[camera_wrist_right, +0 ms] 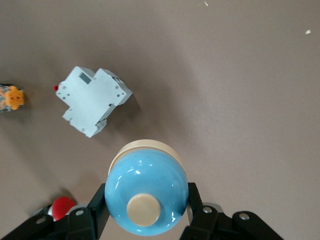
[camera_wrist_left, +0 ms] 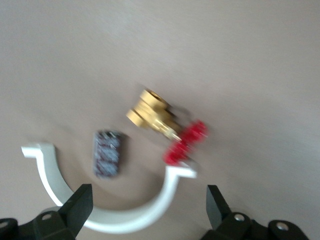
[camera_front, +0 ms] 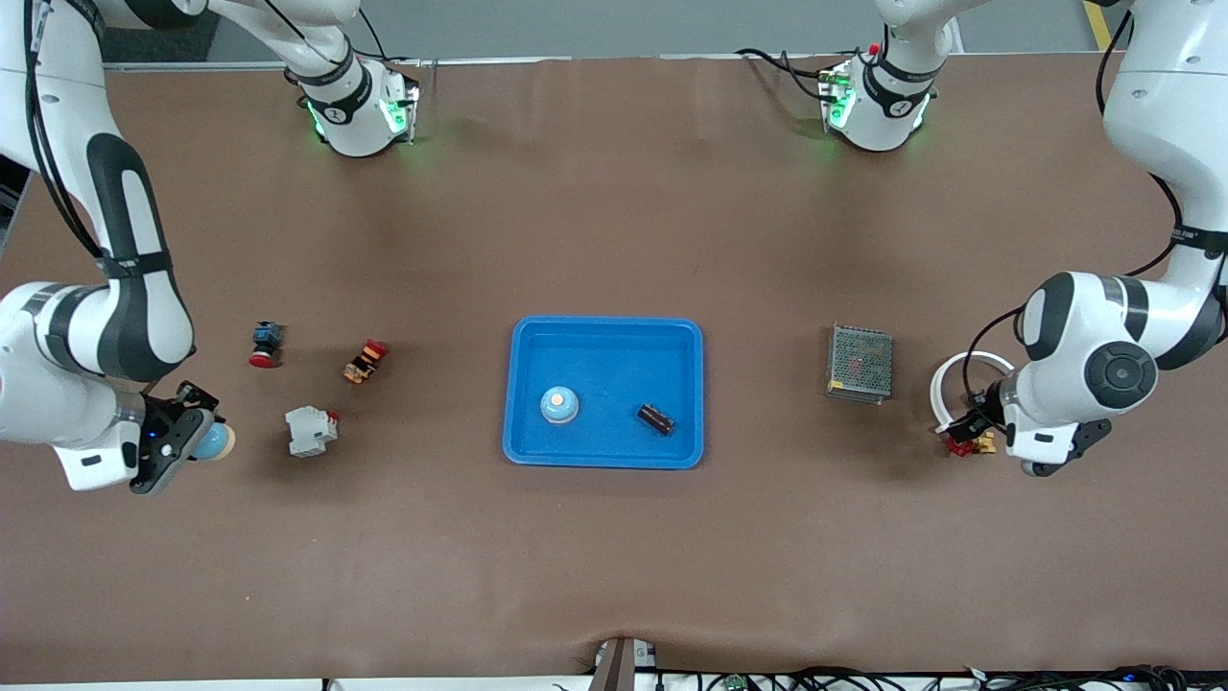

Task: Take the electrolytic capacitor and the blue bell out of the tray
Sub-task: 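Set the capacitor by the white bracket while the right gripper lowers the dome, then grasp the second capacitor with the left gripper while the right gripper releases the dome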

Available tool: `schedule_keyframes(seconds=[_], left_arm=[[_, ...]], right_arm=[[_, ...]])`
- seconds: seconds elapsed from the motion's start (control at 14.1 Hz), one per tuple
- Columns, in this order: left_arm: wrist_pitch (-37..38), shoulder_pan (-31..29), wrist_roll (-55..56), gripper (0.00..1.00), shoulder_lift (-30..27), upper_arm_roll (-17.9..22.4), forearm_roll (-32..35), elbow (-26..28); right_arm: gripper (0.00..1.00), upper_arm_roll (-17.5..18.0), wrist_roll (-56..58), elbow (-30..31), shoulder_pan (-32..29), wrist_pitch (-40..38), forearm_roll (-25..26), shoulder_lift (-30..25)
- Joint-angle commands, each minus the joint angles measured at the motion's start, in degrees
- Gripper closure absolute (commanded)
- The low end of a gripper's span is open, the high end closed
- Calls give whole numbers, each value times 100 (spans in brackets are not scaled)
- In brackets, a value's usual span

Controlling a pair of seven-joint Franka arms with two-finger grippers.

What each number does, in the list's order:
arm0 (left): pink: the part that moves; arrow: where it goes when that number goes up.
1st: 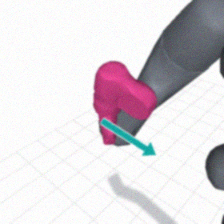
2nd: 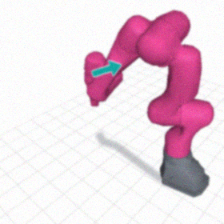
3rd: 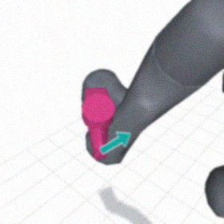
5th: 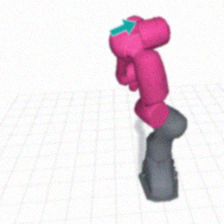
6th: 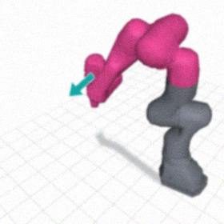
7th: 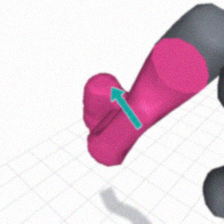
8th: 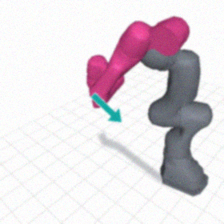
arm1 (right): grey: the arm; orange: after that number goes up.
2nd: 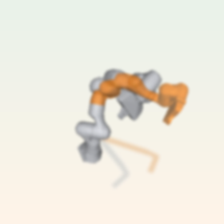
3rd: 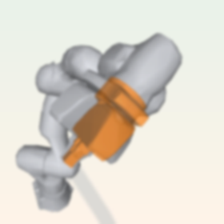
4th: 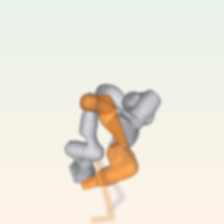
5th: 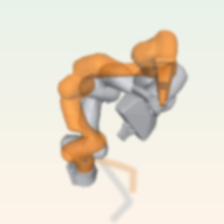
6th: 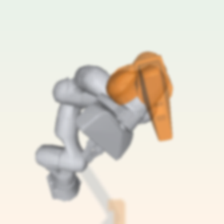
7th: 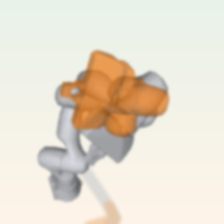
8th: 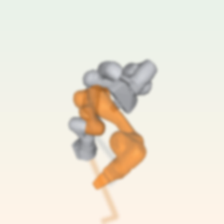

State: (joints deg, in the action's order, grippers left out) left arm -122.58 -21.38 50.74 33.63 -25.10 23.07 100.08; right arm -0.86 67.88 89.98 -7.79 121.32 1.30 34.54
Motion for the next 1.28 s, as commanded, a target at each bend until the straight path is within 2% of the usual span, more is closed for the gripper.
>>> schedule_keyframes(seconds=[0.0,0.36,0.78,0.99,1.14,1.21], left_arm=[[392,142,785,0,-15,-345,-39,-287],[419,985,2156,0,205,-408,-530,-752],[393,2066,3757,0,784,-399,-584,-1517],[279,2532,4188,9,1118,-390,-698,-2008],[69,2822,4496,14,1320,-373,-698,-2256],[-132,2937,4610,16,1382,-372,-698,-2282]], right_arm=[[57,68,374,-77,-161,321,37,324],[57,77,401,19,-232,804,-16,659],[56,77,401,240,-275,1324,-16,826],[55,77,401,231,-275,1324,-16,844],[50,77,393,231,-275,1324,-16,844],[43,77,393,231,-284,1324,-24,844]])
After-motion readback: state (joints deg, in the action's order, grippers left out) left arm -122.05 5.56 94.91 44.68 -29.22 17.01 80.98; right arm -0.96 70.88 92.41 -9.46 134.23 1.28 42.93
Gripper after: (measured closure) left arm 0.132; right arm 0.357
